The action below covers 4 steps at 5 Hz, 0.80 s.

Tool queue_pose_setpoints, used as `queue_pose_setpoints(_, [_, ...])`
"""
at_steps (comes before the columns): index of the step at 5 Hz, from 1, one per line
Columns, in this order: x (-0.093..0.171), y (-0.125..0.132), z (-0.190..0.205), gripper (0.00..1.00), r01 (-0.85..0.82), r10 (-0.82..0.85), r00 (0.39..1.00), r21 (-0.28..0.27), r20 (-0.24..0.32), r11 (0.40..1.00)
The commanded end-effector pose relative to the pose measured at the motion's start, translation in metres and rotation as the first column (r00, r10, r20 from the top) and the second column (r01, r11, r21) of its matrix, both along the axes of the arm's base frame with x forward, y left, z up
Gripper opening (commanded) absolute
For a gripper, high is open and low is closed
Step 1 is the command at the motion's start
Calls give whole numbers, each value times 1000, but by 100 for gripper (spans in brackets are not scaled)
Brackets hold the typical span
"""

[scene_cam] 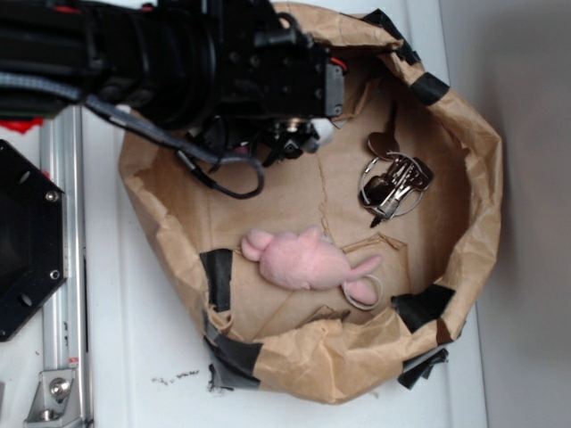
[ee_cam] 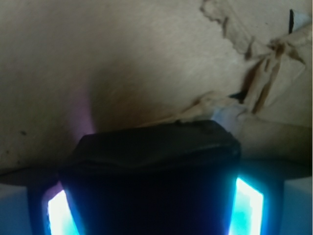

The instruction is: Grab the black box.

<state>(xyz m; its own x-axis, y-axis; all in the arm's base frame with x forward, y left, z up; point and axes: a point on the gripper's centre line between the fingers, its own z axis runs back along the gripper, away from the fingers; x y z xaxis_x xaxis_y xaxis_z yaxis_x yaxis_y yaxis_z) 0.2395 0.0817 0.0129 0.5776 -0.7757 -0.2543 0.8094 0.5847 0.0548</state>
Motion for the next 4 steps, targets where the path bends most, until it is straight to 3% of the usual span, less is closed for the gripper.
queue_pose_setpoints(1, [-6,0,4,0,-53,53,998,0,40,999])
queue_pose_setpoints(3, [-4,-2,43,0,-111,111,989,-10,102,994])
queue_pose_setpoints(4, [14,-36,93,0,-199,221,954,-123,202,972])
